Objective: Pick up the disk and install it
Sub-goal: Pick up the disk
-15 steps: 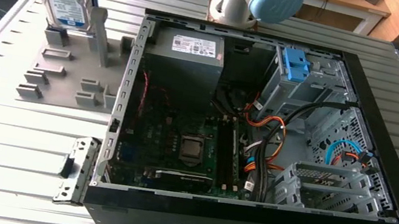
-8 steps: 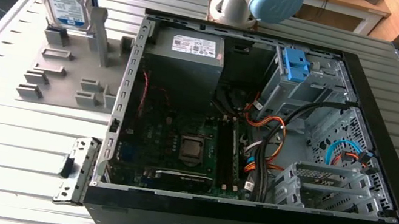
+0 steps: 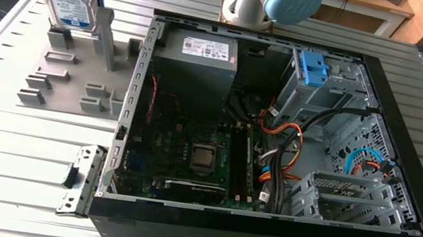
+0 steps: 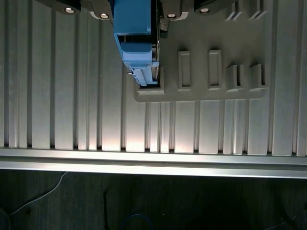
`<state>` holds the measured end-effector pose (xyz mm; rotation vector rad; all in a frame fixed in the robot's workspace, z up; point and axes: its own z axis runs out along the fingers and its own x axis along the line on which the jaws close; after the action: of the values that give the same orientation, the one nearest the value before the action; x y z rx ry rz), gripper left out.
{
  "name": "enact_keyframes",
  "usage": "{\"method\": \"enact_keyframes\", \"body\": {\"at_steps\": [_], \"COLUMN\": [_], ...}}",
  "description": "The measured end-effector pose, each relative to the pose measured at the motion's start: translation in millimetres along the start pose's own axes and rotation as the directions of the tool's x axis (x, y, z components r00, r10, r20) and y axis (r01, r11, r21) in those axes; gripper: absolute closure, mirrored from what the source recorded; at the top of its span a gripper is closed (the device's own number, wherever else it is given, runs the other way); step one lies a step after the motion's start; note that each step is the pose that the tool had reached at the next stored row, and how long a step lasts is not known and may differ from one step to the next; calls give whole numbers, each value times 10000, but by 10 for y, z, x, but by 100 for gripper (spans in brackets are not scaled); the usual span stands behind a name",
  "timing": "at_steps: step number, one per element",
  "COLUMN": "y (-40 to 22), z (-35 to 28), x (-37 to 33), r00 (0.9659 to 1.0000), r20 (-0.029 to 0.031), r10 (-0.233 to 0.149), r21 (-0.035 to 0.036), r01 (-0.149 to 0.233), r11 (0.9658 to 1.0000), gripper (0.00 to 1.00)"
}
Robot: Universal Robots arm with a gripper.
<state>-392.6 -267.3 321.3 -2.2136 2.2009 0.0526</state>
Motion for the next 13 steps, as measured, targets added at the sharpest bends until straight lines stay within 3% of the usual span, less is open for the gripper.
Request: {"method": "enact_keyframes", "body": {"at_steps": [13], "y": [0], "z": [-26], "x": [-1], "r00": [10000], "r20": [0], "r10": [0], "r21": [0], "r01": [0], "r11": [10000], "gripper": [64]}}
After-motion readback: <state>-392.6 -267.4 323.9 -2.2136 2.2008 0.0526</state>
